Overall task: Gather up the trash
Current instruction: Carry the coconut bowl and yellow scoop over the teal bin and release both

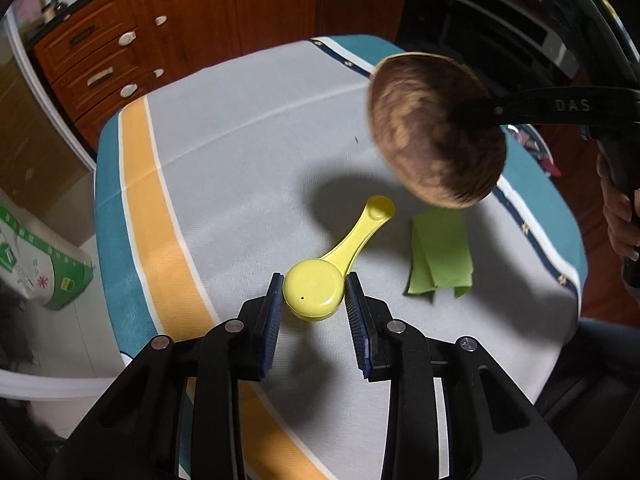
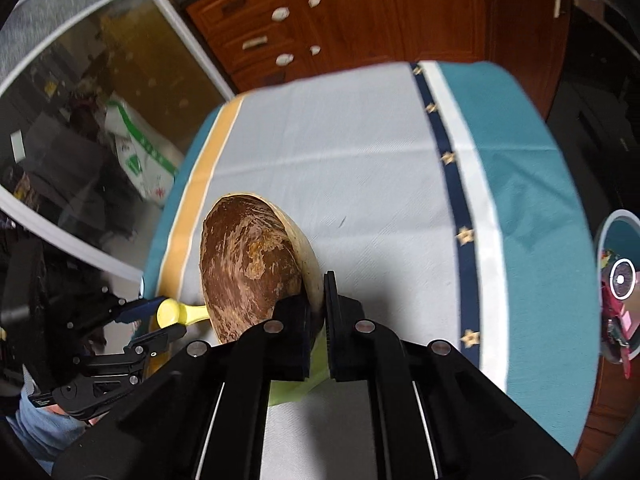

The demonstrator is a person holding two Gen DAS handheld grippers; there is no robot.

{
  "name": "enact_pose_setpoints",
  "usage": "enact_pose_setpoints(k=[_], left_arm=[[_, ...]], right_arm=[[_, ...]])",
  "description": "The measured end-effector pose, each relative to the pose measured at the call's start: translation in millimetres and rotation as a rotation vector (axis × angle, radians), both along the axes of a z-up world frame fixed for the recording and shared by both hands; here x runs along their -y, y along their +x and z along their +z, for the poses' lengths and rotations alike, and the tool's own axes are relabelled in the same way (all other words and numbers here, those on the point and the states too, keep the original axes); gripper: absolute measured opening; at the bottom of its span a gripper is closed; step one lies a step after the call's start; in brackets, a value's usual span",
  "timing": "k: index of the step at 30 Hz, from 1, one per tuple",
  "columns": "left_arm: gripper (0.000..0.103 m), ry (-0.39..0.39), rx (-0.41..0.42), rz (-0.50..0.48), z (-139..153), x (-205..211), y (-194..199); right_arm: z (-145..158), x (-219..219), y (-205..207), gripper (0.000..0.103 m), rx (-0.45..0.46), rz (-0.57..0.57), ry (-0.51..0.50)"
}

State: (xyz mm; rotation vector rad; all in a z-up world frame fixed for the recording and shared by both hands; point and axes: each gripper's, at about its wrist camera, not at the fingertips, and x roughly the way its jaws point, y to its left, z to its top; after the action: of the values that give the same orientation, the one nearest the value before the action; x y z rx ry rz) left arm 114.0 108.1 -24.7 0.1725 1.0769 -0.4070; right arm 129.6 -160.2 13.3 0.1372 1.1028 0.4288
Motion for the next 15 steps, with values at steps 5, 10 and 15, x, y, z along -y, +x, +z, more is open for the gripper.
enact_pose_setpoints(k=[5,10,15], left_arm=[[0.032,-0.009,0.018,-0.01,15.3,23.4,2.4],[0.032,-0.02,0.032,-0.066,27.5,68.3,10.1],[0.032,-0.009,0.029,-0.149,34.1,136.0,27.5]], right_arm=[[10.9,32.5,-3.8,0.006,0.021,-0.052,0.032],[10.8,82.9,-11.4,0.006,0.02,-0.134,0.069],[9.4,134.9,-15.3,0.006,0.035,-0.22,0.112]])
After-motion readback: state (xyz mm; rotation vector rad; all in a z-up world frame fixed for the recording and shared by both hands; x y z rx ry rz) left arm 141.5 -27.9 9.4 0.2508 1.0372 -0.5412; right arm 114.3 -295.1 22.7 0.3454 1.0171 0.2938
